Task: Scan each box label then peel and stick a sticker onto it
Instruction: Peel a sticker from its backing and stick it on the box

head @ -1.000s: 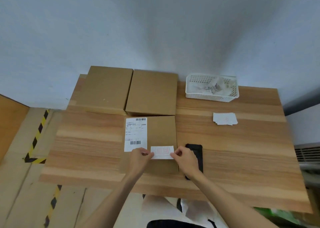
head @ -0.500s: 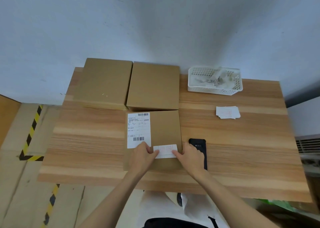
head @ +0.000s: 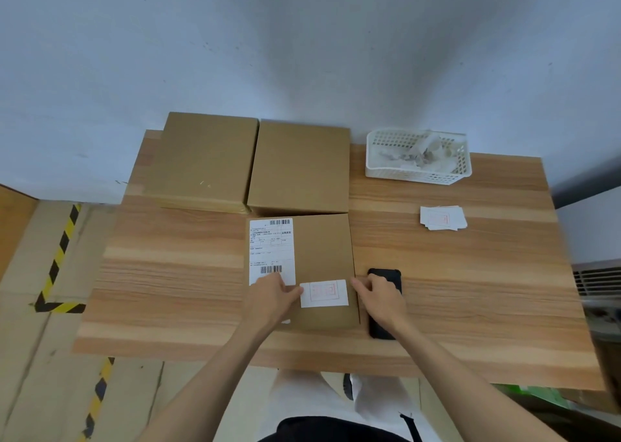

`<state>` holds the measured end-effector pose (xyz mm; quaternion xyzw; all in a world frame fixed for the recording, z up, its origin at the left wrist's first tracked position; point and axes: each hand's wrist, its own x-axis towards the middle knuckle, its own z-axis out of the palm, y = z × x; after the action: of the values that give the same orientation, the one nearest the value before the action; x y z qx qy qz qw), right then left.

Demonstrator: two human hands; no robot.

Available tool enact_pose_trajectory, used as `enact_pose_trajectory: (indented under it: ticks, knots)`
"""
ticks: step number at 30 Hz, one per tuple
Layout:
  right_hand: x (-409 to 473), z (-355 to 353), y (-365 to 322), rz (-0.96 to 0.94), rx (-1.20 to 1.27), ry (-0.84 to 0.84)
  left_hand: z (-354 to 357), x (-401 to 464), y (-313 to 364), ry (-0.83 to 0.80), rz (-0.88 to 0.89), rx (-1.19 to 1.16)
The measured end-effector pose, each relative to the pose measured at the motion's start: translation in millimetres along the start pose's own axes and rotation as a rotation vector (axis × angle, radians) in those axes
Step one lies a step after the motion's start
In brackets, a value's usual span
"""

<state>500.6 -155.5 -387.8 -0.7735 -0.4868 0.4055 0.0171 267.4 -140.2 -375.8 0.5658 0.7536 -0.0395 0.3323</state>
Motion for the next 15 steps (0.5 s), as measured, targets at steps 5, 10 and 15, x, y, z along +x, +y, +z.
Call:
enact_pose_trajectory:
  ticks: [5,10,15]
  knots:
    - [-14,11,-13,-0.048,-0.195,0.029,8,-5,0,0.034,0.104,0.208]
    - [-11,5,4,-0.045,-0.085,-0.027,5,-5,-13,0.006,0.123,0.159]
    - [-11,6,2,-0.071,0.025,-0.058,-5,-2,-38,0.021,0.084,0.062]
